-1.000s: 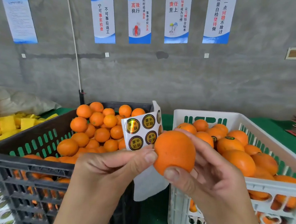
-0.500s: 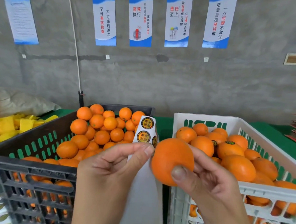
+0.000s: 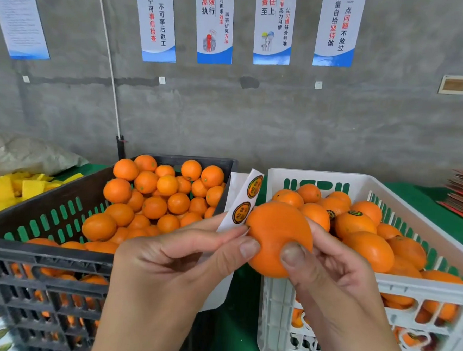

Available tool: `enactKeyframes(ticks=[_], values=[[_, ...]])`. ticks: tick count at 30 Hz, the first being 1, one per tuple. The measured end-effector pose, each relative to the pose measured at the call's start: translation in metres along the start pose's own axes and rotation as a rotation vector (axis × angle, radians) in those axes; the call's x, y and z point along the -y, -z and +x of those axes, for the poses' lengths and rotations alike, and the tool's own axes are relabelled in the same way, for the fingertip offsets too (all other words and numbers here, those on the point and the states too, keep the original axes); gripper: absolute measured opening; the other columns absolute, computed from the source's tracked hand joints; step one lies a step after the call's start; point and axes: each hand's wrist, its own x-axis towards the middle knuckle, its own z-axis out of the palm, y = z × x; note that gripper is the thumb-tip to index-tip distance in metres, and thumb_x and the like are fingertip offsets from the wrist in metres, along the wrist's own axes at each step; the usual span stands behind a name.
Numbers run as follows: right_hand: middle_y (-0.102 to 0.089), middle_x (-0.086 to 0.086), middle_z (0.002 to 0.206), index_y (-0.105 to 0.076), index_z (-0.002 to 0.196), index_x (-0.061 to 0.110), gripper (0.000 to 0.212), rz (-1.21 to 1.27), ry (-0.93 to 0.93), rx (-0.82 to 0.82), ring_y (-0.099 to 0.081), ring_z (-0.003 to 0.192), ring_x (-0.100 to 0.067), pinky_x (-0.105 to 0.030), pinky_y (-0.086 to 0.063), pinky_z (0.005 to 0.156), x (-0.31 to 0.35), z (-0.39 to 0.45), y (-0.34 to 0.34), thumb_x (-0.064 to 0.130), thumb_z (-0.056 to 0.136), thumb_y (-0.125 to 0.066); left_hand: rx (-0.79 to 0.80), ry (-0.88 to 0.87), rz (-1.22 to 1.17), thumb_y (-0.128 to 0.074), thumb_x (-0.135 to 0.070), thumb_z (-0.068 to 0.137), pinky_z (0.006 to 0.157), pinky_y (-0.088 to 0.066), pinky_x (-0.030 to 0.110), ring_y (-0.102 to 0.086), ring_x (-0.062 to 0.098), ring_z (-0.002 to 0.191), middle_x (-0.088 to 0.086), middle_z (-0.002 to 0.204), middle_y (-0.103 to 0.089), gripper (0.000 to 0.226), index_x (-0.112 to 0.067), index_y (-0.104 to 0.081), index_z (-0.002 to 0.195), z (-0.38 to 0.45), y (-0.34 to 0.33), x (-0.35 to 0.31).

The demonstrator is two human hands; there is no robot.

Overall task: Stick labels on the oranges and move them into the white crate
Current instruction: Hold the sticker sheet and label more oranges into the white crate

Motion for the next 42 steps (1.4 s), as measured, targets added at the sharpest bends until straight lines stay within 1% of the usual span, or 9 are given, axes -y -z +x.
enactKeyframes(ticks=[9,17,19,22,25,28,30,35,42], values=[[-0.078,0.008,0.111,-0.076,0.119,0.031,0.055,-0.155,0.022,-0.206,-0.073,0.105,-0.006,-0.009,-0.054,0.08,-0.005,0.001,0.003,0.048,0.068,-0.089,0.113,-0.114,0.533,-0.093,-0.045,0.064,0.099,-0.055,0.025,-0.063,-0.004,0.122,-0.023,0.131,-0.068,0.067,-0.032,-0.073,0.127,-0.01,-0.006,0.026],[-0.07,-0.011,0.063,-0.067,0.126,0.037,0.065,-0.319,-0.023,-0.259,-0.063,0.05,-0.017,-0.023,-0.055,0.058,-0.012,0.003,0.007,0.049,0.065,-0.084,0.068,-0.098,0.549,-0.079,-0.003,0.086,0.099,-0.053,0.02,-0.061,-0.009,0.122,-0.034,0.13,-0.064,0.056,-0.038,-0.068,0.128,-0.006,-0.006,0.042],[-0.07,-0.001,0.071,-0.06,0.132,0.045,0.072,-0.516,0.015,-0.342,-0.069,0.064,-0.016,-0.027,-0.059,0.066,-0.016,0.006,0.014,0.056,0.065,-0.083,0.01,-0.106,0.57,-0.075,-0.011,0.087,0.1,-0.054,0.023,-0.06,-0.01,0.122,-0.038,0.13,-0.061,0.052,-0.045,-0.066,0.126,-0.006,-0.007,0.045],[-0.061,0.007,0.134,-0.043,0.15,0.042,0.072,-0.889,0.147,-0.48,-0.064,0.117,-0.017,-0.041,-0.056,0.098,-0.022,0.015,0.034,0.048,0.085,-0.075,-0.05,-0.108,0.522,-0.078,-0.023,0.088,0.096,-0.053,0.017,-0.064,-0.01,0.116,-0.027,0.132,-0.066,0.049,-0.051,-0.069,0.127,-0.01,-0.008,0.048],[-0.011,0.009,0.171,-0.024,0.161,0.029,0.068,-1.065,0.174,-0.562,-0.03,0.152,-0.015,-0.042,-0.038,0.119,-0.029,0.024,0.052,0.025,0.102,-0.058,-0.074,-0.081,0.47,-0.073,-0.024,0.082,0.092,-0.053,0.014,-0.068,-0.006,0.111,-0.02,0.128,-0.07,0.057,-0.054,-0.063,0.129,-0.012,-0.011,0.047],[0.014,0.013,0.17,-0.018,0.163,0.024,0.067,-1.115,0.208,-0.511,0.003,0.151,0.012,-0.022,-0.022,0.124,-0.037,0.026,0.061,0.014,0.105,-0.05,-0.089,-0.062,0.469,-0.071,-0.026,0.081,0.092,-0.054,0.017,-0.07,-0.007,0.105,-0.019,0.125,-0.072,0.058,-0.055,-0.06,0.13,-0.011,-0.014,0.048],[0.008,0.012,0.17,-0.026,0.161,0.022,0.063,-1.074,0.238,-0.473,0.003,0.146,0.02,-0.006,-0.015,0.118,-0.039,0.026,0.062,0.008,0.104,-0.05,-0.104,-0.043,0.442,-0.072,-0.026,0.081,0.092,-0.055,0.021,-0.072,-0.005,0.101,-0.017,0.122,-0.074,0.058,-0.056,-0.06,0.13,-0.011,-0.013,0.05],[-0.039,0.02,0.159,-0.055,0.146,0.029,0.042,-0.985,0.193,-0.362,-0.031,0.144,0.011,-0.025,-0.034,0.12,-0.04,0.026,0.048,0.03,0.105,-0.053,-0.161,0.023,0.24,-0.078,-0.016,0.079,0.084,-0.058,0.017,-0.076,0.006,0.099,-0.014,0.108,-0.078,0.055,-0.042,-0.071,0.127,-0.008,-0.015,0.048],[-0.07,0.023,0.123,-0.053,0.137,0.046,0.07,-0.176,-0.23,-0.146,-0.068,0.112,0.001,-0.019,-0.057,0.085,-0.039,0.022,0.0,0.078,0.077,-0.066,-0.242,-0.053,-0.02,-0.08,-0.002,0.065,0.078,-0.061,0.022,-0.075,0.01,0.106,-0.007,0.115,-0.078,0.057,-0.022,-0.076,0.119,0.002,-0.009,0.03]])
